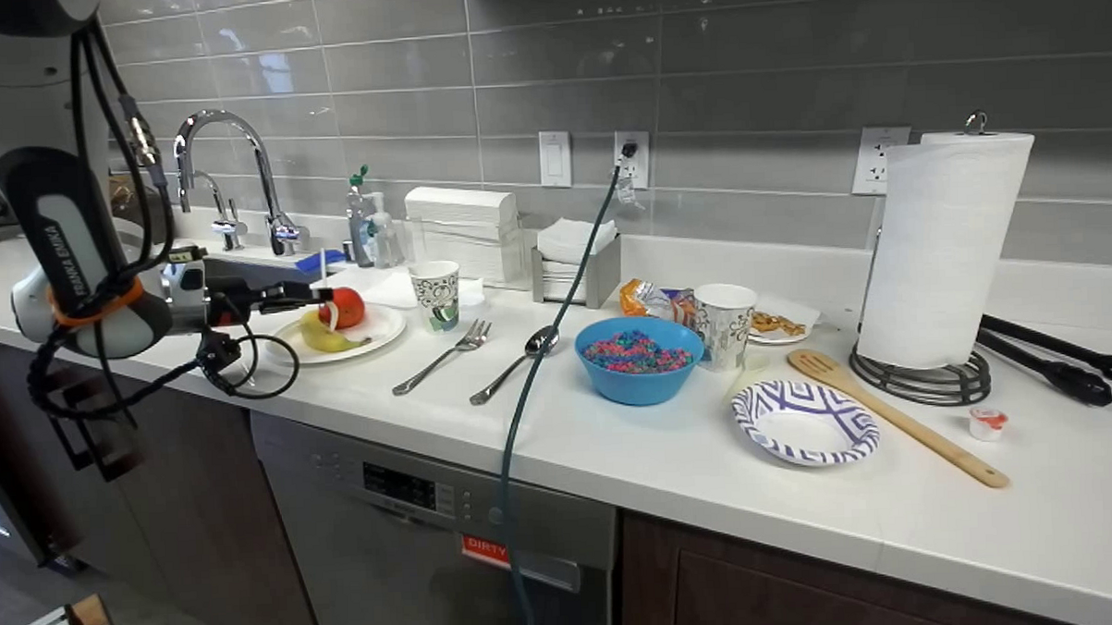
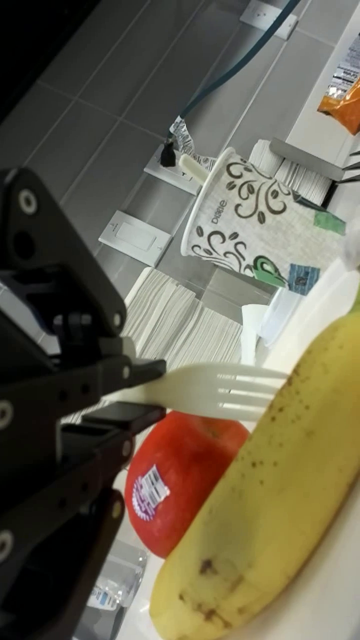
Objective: Stick the plastic fork into the banana
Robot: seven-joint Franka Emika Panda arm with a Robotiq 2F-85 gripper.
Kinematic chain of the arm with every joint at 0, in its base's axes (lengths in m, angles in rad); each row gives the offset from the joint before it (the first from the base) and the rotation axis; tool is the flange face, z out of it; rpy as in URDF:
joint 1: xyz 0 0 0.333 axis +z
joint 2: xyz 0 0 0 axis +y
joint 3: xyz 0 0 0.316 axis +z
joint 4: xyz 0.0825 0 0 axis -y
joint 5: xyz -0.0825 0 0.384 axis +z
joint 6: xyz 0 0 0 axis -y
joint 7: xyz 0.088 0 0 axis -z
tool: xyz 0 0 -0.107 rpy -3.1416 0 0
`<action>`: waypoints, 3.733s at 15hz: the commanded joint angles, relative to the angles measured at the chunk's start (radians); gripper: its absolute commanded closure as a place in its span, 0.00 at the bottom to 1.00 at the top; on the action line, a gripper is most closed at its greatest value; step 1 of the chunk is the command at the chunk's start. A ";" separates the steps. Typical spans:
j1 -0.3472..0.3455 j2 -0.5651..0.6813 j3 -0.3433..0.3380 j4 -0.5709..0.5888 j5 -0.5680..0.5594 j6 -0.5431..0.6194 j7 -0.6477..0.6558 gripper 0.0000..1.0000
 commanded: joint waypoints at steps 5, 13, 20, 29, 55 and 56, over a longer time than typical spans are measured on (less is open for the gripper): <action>-0.020 0.030 0.008 -0.004 0.041 0.081 0.043 0.96; -0.056 0.019 0.015 -0.006 0.041 0.197 0.046 0.96; -0.081 0.012 0.011 -0.007 0.046 0.303 0.046 0.96; -0.078 -0.013 0.005 -0.020 0.074 0.288 0.043 0.96; -0.115 -0.229 0.007 -0.158 0.001 0.401 0.313 0.00; -0.117 -0.253 0.009 -0.165 -0.014 0.414 0.354 0.00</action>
